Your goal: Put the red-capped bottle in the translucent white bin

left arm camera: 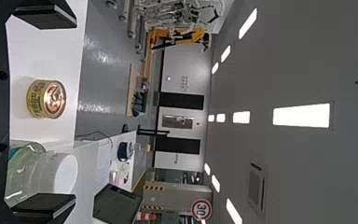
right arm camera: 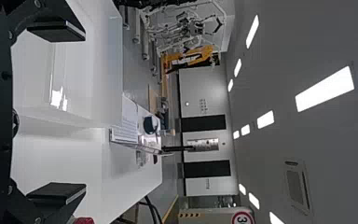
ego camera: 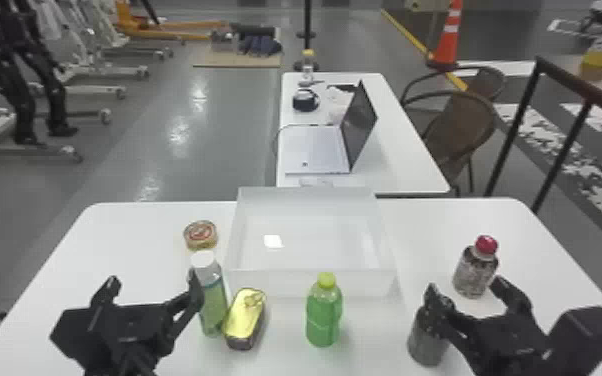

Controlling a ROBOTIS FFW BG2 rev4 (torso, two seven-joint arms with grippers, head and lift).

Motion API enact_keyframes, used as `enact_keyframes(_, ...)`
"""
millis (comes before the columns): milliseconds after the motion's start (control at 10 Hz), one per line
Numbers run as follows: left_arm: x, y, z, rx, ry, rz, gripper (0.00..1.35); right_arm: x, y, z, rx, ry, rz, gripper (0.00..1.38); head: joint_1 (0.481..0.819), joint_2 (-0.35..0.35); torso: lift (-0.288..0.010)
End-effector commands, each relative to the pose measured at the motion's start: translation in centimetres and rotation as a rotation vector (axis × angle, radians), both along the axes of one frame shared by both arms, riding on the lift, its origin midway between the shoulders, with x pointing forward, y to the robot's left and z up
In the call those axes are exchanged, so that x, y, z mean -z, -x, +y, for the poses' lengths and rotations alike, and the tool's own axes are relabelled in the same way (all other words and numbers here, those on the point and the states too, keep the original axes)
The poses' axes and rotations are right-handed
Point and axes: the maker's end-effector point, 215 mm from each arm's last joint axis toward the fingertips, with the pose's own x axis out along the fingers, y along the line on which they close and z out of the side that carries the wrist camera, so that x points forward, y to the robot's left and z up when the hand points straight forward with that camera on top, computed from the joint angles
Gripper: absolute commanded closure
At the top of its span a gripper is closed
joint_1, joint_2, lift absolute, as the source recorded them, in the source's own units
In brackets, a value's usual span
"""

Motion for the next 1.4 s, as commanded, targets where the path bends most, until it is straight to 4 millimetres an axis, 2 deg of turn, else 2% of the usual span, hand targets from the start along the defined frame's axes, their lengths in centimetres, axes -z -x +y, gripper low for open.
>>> enact_keyframes(0,0.0,0.0,-0.1,0.001,0.0,0.0,0.0,-0.1,0.0,0.0,-0.001,0.007,-0.001,0.15,0.549,0.0,-0.1)
enact_keyframes(400,0.0,0.1,-0.1,0.001,0.002,0.0,0.0,-0.2,0.0,0.1,-0.002,0.013,-0.003,0.16,0.549,0.0,-0.1)
enact_keyframes(600,0.1,0.1,0.0,-0.001,0.004,0.001,0.0,0.1,0.2,-0.8,0.014,0.016,-0.007,0.16,0.549,0.0,-0.1)
enact_keyframes(900,0.6,0.2,0.1,-0.004,0.01,0.006,0.0,3.2,0.8,-4.6,0.068,-0.059,0.009,0.16,0.549,0.0,-0.1)
enact_keyframes(1300,0.6,0.2,0.0,-0.004,0.012,0.003,0.0,5.0,2.2,-11.5,0.184,-0.043,0.016,0.16,0.549,0.0,-0.1)
